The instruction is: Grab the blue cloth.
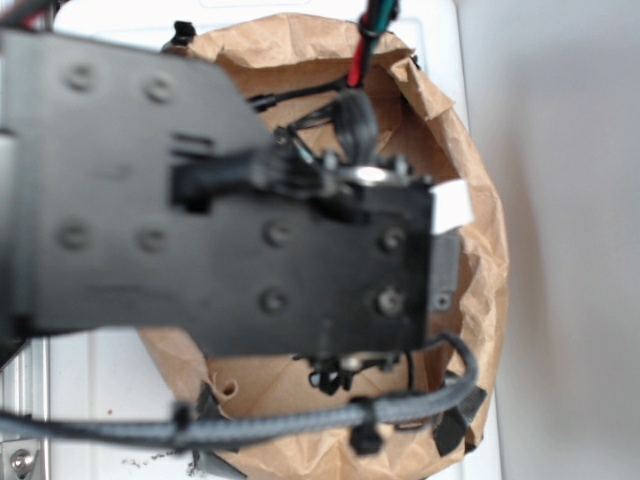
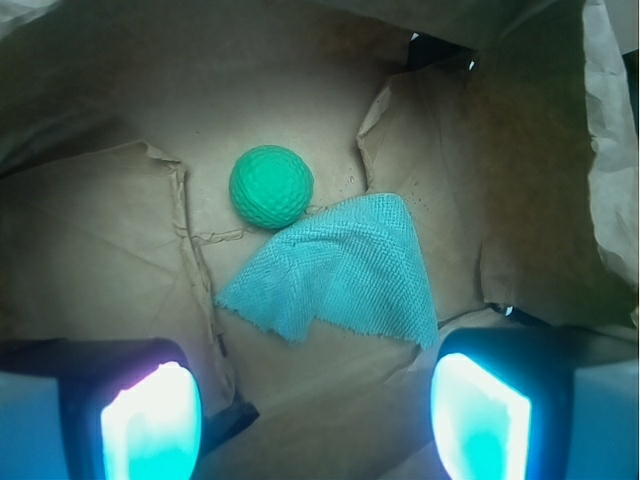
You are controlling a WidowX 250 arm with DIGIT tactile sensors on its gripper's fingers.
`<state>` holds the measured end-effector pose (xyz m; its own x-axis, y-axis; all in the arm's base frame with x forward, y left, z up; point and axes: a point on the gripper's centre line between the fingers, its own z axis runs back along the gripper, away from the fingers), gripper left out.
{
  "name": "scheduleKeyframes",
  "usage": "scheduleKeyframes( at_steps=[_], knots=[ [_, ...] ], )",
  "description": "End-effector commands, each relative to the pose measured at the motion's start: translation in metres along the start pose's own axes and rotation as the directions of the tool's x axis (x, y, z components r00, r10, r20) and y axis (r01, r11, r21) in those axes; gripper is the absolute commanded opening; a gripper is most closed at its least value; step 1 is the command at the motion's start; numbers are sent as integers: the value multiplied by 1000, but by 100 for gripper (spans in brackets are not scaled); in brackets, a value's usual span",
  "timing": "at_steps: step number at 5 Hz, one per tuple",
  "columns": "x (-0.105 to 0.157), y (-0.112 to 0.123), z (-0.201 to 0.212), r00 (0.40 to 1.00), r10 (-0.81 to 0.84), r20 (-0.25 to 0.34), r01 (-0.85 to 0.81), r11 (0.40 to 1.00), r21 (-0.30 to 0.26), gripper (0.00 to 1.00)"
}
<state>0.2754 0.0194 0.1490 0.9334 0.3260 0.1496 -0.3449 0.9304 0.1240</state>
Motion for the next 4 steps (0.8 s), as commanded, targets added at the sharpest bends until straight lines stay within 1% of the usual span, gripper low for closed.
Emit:
scheduleKeyframes(
  at_steps=[1, 3, 4],
  knots=[
    [10, 10, -4, 999, 41, 33, -42, 999, 24, 100],
    [12, 11, -10, 999, 22, 37, -22, 1000, 15, 100],
    [9, 10, -14, 998, -57, 31, 58, 998, -19, 100]
  ],
)
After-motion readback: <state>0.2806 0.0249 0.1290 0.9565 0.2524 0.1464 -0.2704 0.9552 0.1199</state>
